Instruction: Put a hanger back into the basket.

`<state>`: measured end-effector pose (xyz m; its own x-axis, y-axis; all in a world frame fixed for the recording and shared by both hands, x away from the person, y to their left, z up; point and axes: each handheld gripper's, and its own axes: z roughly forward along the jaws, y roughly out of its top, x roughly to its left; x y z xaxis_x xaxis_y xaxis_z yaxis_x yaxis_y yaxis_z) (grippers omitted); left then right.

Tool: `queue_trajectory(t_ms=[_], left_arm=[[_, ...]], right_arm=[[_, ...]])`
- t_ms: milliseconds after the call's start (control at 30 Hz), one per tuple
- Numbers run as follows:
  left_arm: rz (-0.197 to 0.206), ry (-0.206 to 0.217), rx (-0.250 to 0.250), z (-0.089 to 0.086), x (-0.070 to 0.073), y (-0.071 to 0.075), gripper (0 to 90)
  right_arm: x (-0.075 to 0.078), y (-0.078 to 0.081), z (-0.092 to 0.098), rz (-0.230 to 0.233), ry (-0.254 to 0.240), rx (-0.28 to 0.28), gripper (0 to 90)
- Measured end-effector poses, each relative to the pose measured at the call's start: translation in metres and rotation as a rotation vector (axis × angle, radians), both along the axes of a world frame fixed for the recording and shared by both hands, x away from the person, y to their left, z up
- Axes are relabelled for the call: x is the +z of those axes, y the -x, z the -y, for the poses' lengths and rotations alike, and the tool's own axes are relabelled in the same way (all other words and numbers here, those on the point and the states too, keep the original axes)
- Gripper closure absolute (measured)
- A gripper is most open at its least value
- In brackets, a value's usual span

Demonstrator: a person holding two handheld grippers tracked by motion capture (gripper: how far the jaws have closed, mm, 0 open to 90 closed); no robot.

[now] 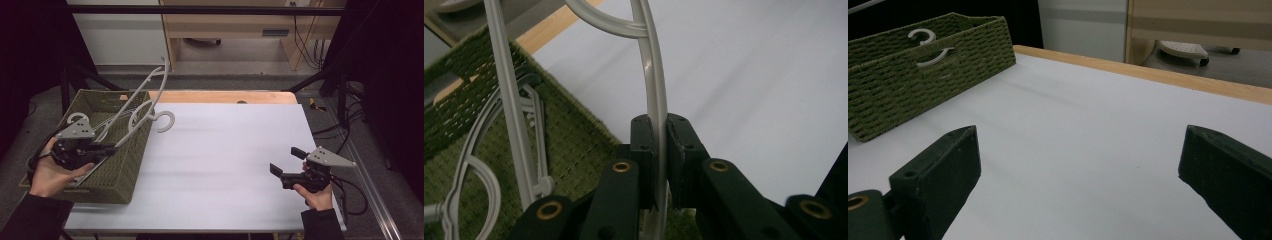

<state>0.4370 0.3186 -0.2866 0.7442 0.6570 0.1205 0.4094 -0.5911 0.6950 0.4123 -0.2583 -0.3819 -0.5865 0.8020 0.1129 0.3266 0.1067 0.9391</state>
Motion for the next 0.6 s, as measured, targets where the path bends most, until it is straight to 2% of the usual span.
queue_trajectory(t_ms=[67,100,333,600], left_arm=[[-0.018,-0.012,0.009,-0.012,-0.004,-0.003,82.9],[-0.024,0.002,0.021,-0.014,-0.007,-0.004,83.0],[-0.062,-0.007,0.048,-0.046,-0.023,-0.008,82.9],[-0.102,-0.016,0.058,-0.069,-0.036,-0.005,82.9]], right_arm=[[0.000,0.000,0.000,0.001,0.000,0.001,3.5],[0.000,0.000,0.000,0.000,0.000,-0.001,3.5],[-0.002,-0.001,-0.001,-0.005,0.010,0.005,3.5],[-0.003,-0.002,-0.003,-0.011,0.008,-0.002,3.5]])
